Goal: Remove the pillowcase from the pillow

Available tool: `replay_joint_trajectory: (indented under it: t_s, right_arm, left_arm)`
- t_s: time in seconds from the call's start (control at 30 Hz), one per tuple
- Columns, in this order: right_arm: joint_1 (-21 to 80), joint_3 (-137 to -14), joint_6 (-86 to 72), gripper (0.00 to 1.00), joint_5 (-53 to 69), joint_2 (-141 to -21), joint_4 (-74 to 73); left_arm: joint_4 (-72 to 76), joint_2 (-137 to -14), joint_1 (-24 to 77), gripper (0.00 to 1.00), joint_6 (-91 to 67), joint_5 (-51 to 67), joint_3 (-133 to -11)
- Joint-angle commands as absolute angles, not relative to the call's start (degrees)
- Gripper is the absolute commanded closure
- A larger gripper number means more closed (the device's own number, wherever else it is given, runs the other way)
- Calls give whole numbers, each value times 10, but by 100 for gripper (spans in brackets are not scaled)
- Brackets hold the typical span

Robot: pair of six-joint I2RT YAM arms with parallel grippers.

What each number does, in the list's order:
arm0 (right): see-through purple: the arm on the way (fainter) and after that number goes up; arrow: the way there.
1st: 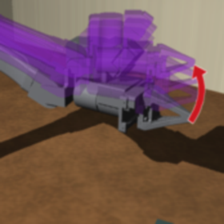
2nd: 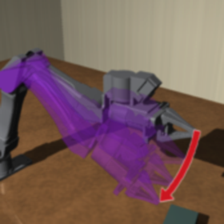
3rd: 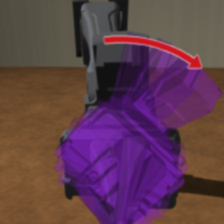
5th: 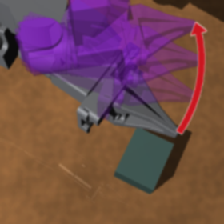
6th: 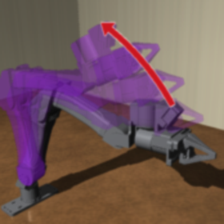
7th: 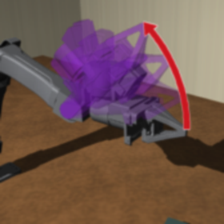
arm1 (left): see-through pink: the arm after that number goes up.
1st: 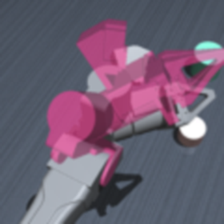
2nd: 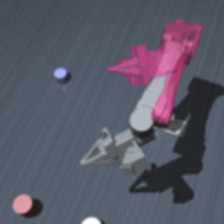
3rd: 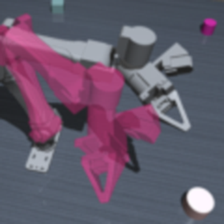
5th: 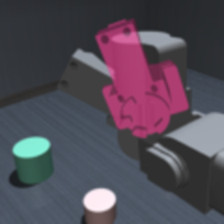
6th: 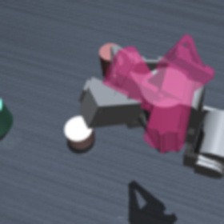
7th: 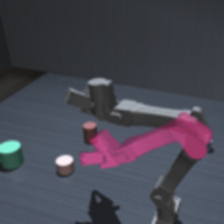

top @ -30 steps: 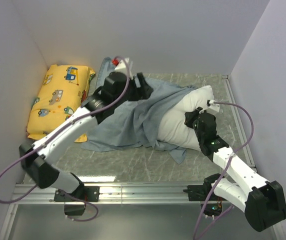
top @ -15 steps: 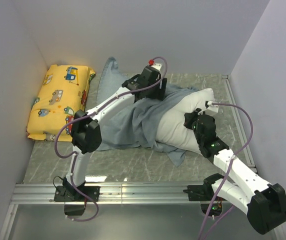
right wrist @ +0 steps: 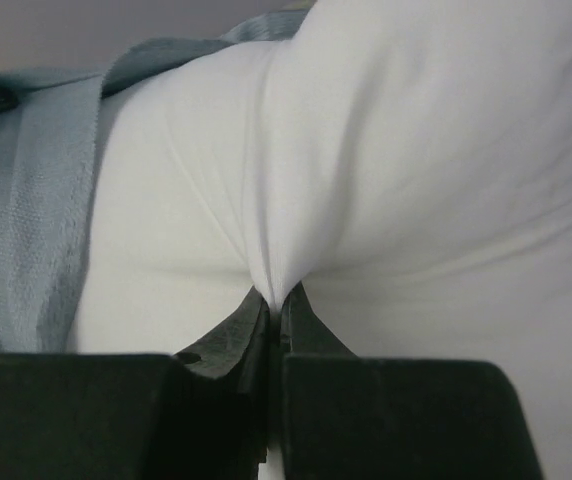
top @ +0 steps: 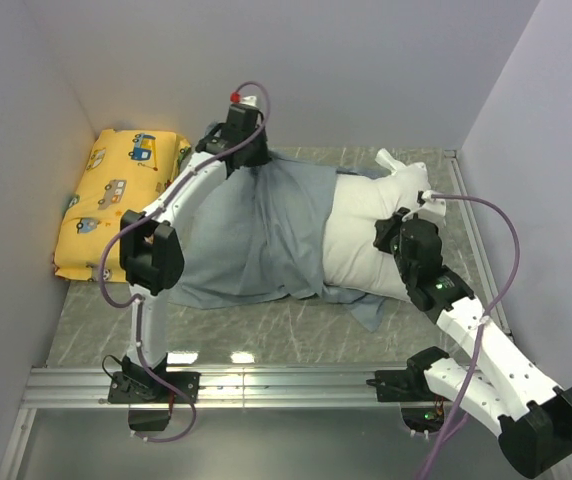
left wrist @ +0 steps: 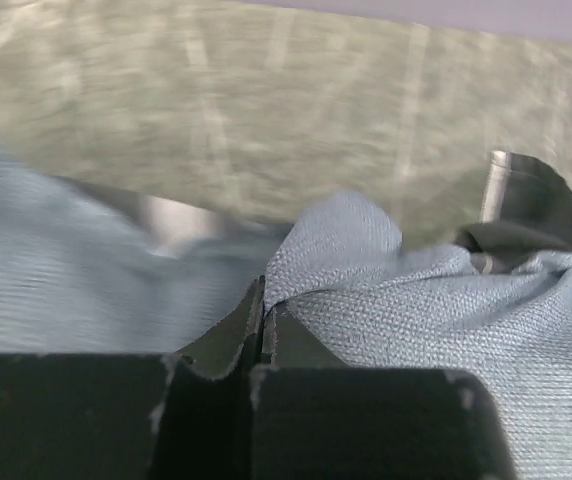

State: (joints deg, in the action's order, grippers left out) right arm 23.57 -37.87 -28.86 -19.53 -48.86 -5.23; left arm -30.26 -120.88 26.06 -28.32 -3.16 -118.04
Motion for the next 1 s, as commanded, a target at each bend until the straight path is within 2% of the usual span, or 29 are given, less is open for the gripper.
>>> replay_joint_trajectory:
  t_s: [0.0, 0.13, 0.23, 0.43, 0.47, 0.53, 0.57, 0.67, 0.77, 0.8, 0.9, 0.97]
  right_arm:
    - [229, -449, -280, 100, -280, -463, -113]
    - [216, -482, -287, 100, -315, -445, -177]
    - [201, -490, -291, 100, -322, -439, -192]
    - [200, -476, -304, 100, -274, -512, -160]
    - [199, -469, -306, 100, -266, -524, -154]
    - [199, -464, -306, 100, -258, -549, -140]
    - [199, -460, -306, 100, -246, -556, -136]
    - [198, -462, -303, 100, -229, -573, -131]
    - [199, -482, -295, 81, -216, -586, -142]
    - [198, -489, -293, 67, -208, -589, -148]
    - [198, -518, -280, 42, -195, -588, -172]
    - [199, -541, -273, 33, -192, -578, -193]
  left_arm:
    - [-273, -1165, 205, 100, -318, -95, -1164]
    - [-259, -1148, 129, 100, -342, -87, -1148]
    - [-256, -1150, 109, 100, -343, -68, -1152]
    - [-233, -1169, 137, 100, -323, 13, -1173]
    - [-218, -1166, 141, 96, -320, 23, -1172]
    - [-204, -1148, 145, 85, -314, 41, -1167]
    - [-198, -1137, 145, 67, -314, 39, -1165]
    - [-172, -1085, 147, 34, -314, 47, -1146]
    - [-191, -1033, 166, 23, -303, 22, -1130]
    - [-190, -994, 183, 23, -304, 5, -1112]
    - [-171, -902, 236, 20, -319, -47, -997]
    - [-147, -855, 271, 19, -328, -77, -887]
